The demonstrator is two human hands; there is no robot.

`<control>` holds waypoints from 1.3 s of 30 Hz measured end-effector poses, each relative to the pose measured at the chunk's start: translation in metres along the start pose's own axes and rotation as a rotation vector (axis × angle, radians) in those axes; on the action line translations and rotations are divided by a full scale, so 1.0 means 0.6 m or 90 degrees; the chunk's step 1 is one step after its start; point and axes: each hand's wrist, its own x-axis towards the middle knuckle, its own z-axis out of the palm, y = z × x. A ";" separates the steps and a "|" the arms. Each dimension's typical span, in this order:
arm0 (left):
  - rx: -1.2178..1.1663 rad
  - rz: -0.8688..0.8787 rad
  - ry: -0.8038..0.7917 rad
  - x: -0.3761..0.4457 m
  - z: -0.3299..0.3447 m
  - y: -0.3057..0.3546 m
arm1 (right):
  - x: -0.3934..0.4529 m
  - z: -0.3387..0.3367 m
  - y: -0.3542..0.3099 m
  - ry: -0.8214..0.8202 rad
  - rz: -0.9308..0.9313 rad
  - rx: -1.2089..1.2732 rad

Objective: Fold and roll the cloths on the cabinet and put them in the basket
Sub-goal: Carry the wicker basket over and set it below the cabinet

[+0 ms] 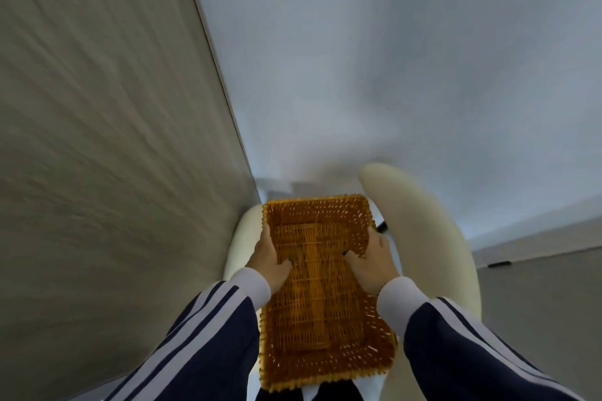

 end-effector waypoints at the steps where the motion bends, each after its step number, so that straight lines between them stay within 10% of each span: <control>1: 0.005 -0.010 0.003 0.009 0.007 -0.008 | 0.009 0.002 0.006 0.002 0.012 0.003; 39: 0.073 -0.218 0.172 0.085 0.079 -0.105 | 0.147 0.031 0.148 -0.084 0.140 -0.156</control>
